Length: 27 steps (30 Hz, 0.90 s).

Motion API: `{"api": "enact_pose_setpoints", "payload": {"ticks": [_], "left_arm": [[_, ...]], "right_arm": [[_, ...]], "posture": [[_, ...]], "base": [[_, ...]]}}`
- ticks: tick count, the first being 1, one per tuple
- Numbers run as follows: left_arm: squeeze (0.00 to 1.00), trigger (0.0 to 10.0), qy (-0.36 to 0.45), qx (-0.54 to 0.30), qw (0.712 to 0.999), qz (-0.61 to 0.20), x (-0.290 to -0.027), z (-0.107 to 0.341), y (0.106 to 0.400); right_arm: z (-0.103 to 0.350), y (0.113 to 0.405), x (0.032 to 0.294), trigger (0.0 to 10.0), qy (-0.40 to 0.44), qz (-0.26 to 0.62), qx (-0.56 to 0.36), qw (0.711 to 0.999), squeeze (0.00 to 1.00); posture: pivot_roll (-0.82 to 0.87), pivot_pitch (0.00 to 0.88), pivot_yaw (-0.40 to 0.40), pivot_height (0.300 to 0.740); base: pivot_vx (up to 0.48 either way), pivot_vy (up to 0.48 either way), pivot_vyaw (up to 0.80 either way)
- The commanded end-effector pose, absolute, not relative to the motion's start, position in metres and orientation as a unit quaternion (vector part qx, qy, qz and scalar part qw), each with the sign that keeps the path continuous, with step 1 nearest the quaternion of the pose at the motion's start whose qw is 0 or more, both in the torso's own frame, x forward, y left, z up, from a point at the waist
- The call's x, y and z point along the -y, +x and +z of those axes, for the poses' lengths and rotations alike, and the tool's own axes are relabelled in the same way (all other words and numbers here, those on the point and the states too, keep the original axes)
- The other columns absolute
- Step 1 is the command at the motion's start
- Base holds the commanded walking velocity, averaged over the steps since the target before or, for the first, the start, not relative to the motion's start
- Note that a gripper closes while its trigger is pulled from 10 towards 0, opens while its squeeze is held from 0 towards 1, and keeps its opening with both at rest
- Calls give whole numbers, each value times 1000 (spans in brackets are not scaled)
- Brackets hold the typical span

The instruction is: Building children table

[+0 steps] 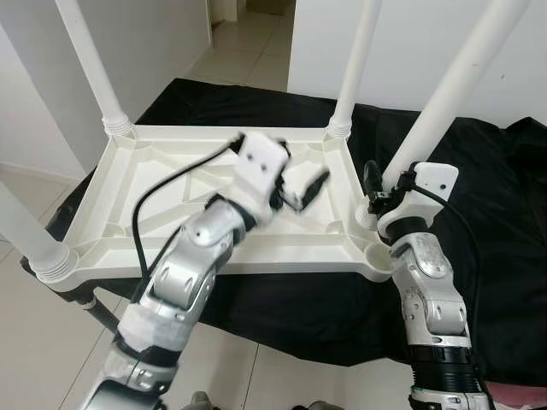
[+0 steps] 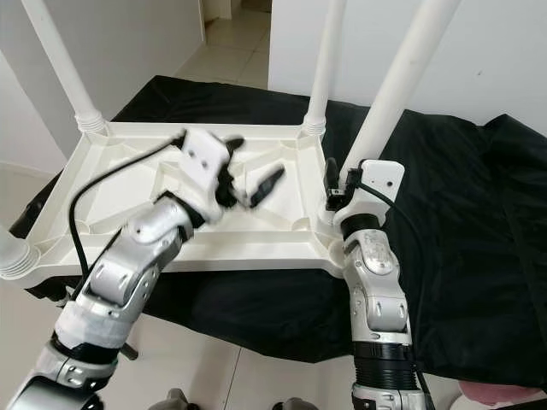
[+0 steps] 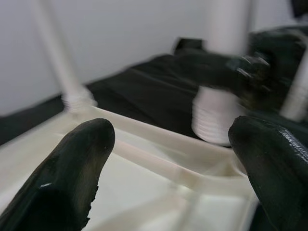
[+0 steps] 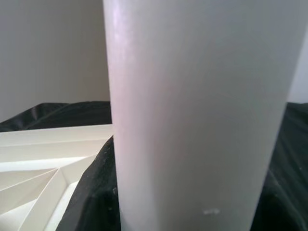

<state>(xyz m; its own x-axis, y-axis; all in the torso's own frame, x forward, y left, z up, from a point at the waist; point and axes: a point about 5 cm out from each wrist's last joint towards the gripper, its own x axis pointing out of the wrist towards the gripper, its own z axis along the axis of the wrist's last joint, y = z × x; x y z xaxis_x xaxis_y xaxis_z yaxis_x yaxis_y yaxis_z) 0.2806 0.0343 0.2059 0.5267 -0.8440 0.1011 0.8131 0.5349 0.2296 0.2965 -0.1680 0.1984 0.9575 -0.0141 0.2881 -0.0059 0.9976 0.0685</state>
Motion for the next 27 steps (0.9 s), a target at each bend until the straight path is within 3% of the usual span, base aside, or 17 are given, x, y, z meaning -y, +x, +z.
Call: {"api": "enact_pose_setpoints", "payload": {"ticks": [1, 15, 27], "left_arm": [[0, 10000, 78, 100, 858, -498, -29, 207, 276], [0, 10000, 120, 44, 837, -532, -18, 180, 270], [0, 10000, 100, 11, 791, -604, -22, 170, 245]], "right_arm": [[203, 293, 171, 10000, 29, -8, 161, 986, 0], [186, 275, 171, 10000, 14, -5, 153, 988, 0], [147, 263, 183, 10000, -12, 2, 110, 994, 0]], "posture": [[-94, 19, -3, 740], [-113, 0, 12, 740], [-93, 0, 18, 740]], "base": [[0, 0, 0], [0, 0, 0], [0, 0, 0]]}}
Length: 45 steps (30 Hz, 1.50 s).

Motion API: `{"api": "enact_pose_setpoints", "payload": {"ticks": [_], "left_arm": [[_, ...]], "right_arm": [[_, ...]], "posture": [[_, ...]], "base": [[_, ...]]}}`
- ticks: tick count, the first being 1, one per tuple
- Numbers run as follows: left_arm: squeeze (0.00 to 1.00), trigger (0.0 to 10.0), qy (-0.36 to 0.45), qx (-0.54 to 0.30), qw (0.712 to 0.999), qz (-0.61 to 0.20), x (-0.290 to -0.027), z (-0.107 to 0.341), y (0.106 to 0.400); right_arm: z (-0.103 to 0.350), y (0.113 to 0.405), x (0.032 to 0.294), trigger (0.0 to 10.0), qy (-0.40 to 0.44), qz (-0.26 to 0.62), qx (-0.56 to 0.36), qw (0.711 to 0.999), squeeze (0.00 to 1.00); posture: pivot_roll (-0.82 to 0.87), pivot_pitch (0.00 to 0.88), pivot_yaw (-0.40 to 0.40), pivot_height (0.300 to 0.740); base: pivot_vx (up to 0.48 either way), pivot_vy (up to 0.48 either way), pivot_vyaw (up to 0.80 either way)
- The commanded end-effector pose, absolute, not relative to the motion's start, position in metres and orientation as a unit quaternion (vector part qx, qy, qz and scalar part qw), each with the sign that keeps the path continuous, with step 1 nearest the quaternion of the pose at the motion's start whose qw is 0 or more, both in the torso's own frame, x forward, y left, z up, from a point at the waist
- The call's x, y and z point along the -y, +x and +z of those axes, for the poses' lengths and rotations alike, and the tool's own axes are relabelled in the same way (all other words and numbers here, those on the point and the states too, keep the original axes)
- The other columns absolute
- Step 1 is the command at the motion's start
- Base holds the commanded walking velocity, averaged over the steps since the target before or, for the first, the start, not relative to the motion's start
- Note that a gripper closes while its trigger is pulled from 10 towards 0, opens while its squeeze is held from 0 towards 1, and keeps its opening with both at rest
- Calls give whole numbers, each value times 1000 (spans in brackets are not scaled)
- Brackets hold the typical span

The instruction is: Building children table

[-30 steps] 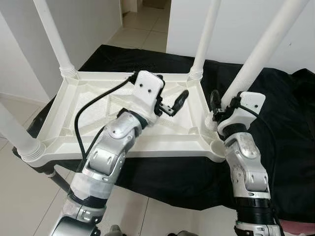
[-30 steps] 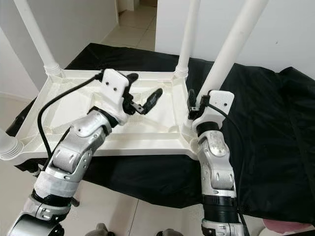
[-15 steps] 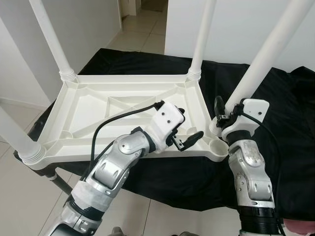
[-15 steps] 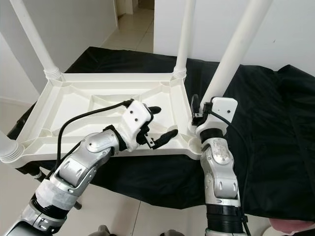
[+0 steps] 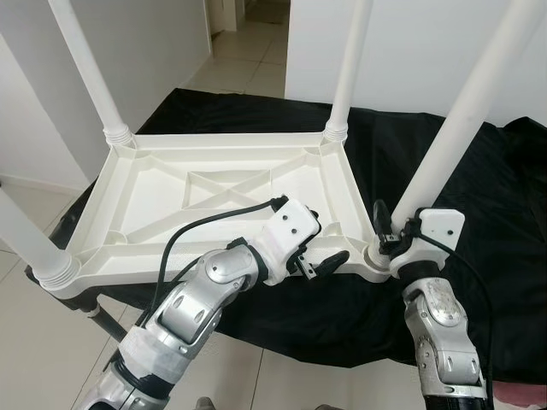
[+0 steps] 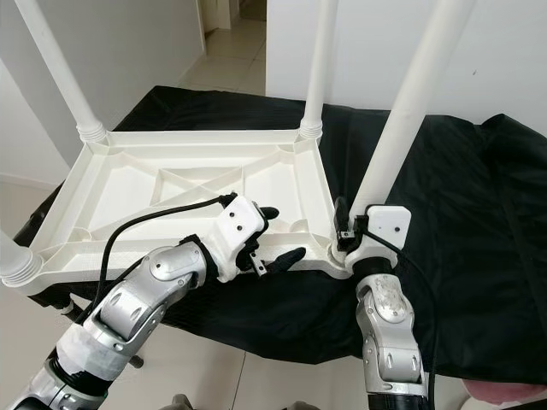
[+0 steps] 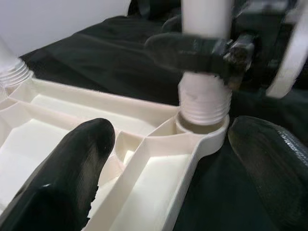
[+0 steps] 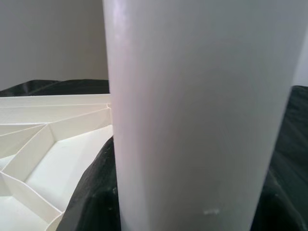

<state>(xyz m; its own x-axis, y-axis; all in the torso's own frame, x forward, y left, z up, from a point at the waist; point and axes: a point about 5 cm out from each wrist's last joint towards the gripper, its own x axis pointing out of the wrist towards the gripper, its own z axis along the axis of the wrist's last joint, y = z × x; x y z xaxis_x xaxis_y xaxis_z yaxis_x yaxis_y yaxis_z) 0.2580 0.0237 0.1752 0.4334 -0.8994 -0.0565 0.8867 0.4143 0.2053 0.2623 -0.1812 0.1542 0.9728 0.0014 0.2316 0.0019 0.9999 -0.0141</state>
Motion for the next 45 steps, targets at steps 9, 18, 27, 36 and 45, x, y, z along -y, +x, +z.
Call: {"api": "enact_pose_setpoints", "payload": {"ticks": [9, 18, 27, 36, 45], "left_arm": [[0, 10000, 96, -4, 783, -615, -25, 167, 239], [0, 10000, 100, -4, 788, -608, -29, 170, 240], [0, 10000, 101, -3, 788, -607, -31, 172, 240], [0, 10000, 101, -1, 788, -607, -30, 174, 240], [0, 10000, 103, 2, 790, -605, -30, 176, 242]], "right_arm": [[132, 267, 181, 10000, -38, 31, 94, 994, 0], [119, 271, 170, 10000, -82, 106, 83, 987, 0], [110, 261, 175, 10000, -102, 161, 69, 979, 0], [103, 267, 177, 10000, -40, 166, 41, 985, 0], [100, 270, 173, 10000, 17, 153, 19, 988, 0]], "posture": [[-86, 0, 20, 740], [-74, 0, 18, 740], [-67, 0, 13, 740], [-67, 0, 15, 740], [-63, 0, 6, 740]], "base": [[0, 0, 0], [0, 0, 0], [0, 0, 0], [0, 0, 0], [0, 0, 0]]}}
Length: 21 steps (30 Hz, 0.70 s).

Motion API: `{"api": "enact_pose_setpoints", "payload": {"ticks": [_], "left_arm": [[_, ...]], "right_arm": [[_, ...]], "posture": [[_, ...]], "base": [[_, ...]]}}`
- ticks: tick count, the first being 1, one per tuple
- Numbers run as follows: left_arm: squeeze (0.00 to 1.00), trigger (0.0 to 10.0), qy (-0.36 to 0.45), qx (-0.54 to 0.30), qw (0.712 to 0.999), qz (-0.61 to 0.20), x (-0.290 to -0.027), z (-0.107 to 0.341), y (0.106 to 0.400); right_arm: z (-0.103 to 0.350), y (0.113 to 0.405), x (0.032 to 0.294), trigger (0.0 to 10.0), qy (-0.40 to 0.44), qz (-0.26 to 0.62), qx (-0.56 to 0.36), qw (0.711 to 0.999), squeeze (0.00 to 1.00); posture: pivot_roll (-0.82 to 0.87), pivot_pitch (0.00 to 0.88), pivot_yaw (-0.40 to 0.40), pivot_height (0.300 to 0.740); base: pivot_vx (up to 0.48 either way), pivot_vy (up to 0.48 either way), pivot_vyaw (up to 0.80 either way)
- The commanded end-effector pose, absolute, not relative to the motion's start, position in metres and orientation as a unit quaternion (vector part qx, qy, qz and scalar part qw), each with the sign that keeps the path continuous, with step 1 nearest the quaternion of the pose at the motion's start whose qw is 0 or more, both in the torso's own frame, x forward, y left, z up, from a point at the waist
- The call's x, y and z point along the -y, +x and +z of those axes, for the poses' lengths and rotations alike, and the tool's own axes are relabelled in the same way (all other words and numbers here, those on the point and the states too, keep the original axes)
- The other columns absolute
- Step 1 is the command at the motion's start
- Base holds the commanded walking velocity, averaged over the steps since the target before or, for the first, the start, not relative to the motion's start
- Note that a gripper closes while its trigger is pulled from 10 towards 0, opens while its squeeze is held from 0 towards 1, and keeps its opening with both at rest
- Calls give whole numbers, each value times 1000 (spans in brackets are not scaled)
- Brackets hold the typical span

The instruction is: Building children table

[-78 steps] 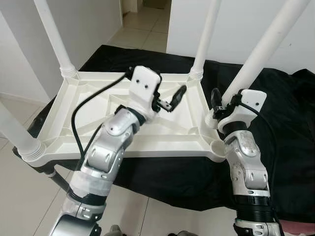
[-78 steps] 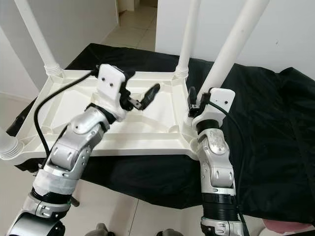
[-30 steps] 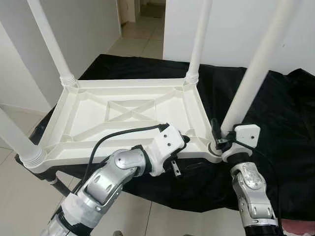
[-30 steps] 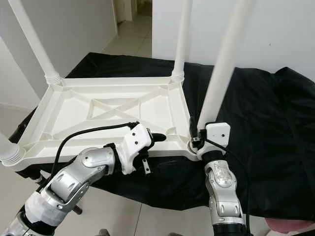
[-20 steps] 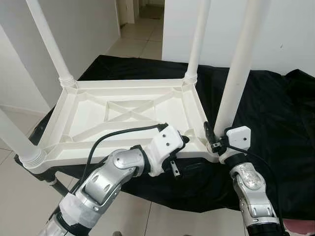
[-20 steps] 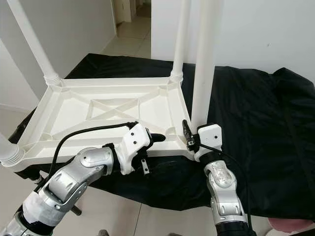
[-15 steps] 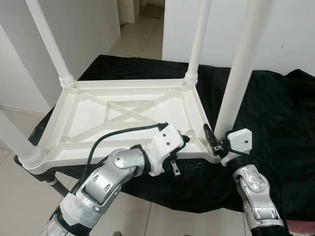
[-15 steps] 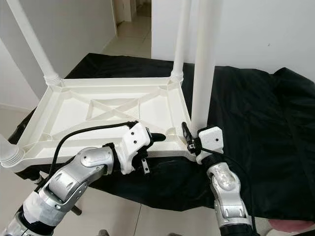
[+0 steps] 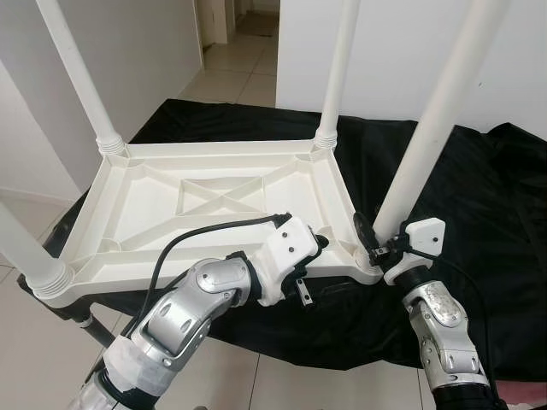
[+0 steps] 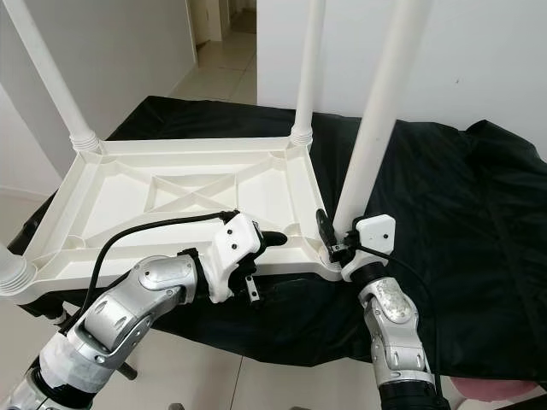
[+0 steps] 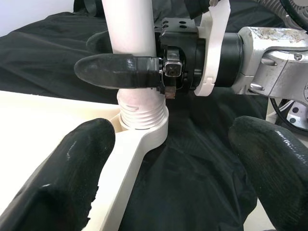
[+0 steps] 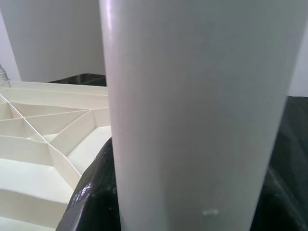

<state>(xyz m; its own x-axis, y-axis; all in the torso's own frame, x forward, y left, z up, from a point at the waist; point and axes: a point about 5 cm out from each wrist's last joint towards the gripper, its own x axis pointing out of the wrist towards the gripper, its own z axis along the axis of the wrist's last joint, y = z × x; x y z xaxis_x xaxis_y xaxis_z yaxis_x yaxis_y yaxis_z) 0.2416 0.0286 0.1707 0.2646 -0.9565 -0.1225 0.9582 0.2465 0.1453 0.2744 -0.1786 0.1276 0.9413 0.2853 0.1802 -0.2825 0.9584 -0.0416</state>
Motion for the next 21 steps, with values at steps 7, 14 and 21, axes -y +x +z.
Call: {"api": "enact_pose_setpoints", "payload": {"ticks": [7, 14, 21], "left_arm": [[0, 10000, 101, 3, 792, -602, -30, 176, 242], [0, 10000, 101, 4, 793, -601, -30, 175, 241], [0, 10000, 100, 3, 794, -599, -30, 175, 240]], "right_arm": [[86, 268, 178, 10000, 43, 128, -19, 991, 0], [83, 263, 172, 10000, 21, 119, -13, 993, 0], [87, 260, 168, 10000, 29, 86, 5, 996, 0]], "posture": [[-64, 0, 0, 740], [-63, 0, -8, 740], [-58, 0, -16, 740]], "base": [[0, 0, 0], [0, 0, 0], [0, 0, 0]]}}
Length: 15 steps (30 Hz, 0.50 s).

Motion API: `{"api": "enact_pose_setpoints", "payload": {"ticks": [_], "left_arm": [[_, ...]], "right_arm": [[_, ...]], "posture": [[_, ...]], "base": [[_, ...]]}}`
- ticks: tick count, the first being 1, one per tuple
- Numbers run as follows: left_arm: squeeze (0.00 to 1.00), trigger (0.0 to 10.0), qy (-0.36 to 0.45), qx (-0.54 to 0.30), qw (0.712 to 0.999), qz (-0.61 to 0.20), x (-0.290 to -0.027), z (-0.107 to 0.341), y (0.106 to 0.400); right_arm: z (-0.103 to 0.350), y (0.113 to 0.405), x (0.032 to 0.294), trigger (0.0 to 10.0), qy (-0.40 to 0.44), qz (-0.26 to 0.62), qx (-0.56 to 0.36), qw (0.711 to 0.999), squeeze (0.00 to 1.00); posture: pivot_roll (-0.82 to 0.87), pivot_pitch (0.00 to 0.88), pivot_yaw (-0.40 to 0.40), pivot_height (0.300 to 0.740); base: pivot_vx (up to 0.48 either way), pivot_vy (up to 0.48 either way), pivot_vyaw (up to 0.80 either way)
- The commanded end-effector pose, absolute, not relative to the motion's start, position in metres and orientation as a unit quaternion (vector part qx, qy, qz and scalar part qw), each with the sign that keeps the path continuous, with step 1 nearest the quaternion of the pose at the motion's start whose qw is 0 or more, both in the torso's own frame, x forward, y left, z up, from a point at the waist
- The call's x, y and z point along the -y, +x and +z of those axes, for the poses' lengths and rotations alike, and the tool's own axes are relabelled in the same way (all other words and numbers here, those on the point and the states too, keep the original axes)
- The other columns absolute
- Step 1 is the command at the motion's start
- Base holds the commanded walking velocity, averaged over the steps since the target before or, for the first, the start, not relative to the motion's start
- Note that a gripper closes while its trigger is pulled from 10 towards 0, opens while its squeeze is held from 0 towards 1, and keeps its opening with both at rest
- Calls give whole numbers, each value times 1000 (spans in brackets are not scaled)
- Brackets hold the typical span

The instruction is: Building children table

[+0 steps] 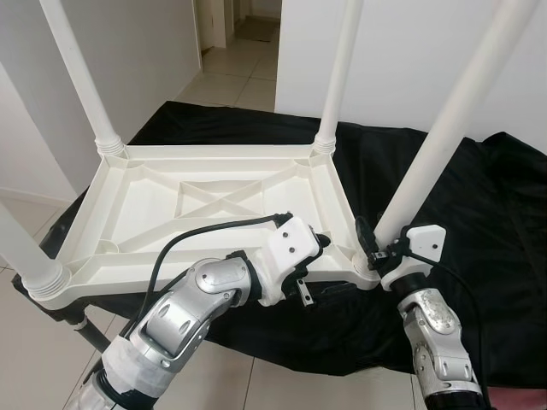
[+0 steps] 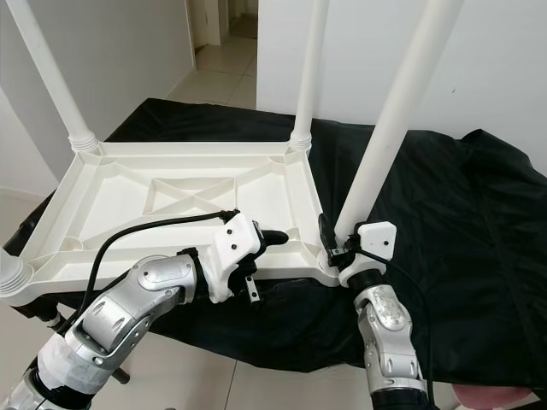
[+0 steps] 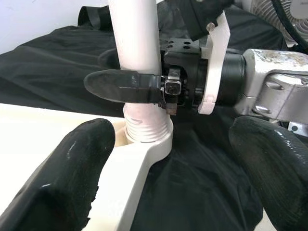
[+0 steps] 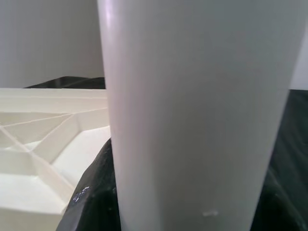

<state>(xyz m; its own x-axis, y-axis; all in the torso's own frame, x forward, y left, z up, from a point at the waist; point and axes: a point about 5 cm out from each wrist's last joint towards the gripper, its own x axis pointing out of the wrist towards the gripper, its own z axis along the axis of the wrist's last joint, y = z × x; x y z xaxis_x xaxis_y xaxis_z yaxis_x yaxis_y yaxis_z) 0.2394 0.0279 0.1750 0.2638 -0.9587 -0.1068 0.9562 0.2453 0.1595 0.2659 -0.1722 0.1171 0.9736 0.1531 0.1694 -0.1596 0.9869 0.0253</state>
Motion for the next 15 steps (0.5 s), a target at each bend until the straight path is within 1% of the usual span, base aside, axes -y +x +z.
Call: {"api": "enact_pose_setpoints", "payload": {"ticks": [1, 2, 5, 9, 15], "left_arm": [[0, 10000, 100, 3, 795, -599, -30, 175, 240], [0, 10000, 101, 3, 795, -598, -31, 174, 240], [0, 10000, 101, 3, 796, -597, -31, 174, 240], [0, 10000, 100, 3, 797, -596, -30, 174, 240], [0, 10000, 99, 2, 797, -596, -30, 174, 240]], "right_arm": [[89, 259, 166, 10000, 31, 72, 13, 997, 0], [92, 259, 164, 10000, 30, 52, 23, 998, 0], [93, 257, 161, 10000, 29, 48, 30, 998, 0], [92, 251, 148, 10000, 10, 70, 50, 996, 0], [87, 246, 148, 10000, 0, 83, 48, 995, 0]], "posture": [[-58, 0, -18, 740], [-58, 0, -18, 740], [-59, 0, -22, 740], [-59, 0, -22, 740], [-60, 0, -25, 740]], "base": [[0, 0, 0], [0, 0, 0], [0, 0, 0], [0, 0, 0], [0, 0, 0]]}}
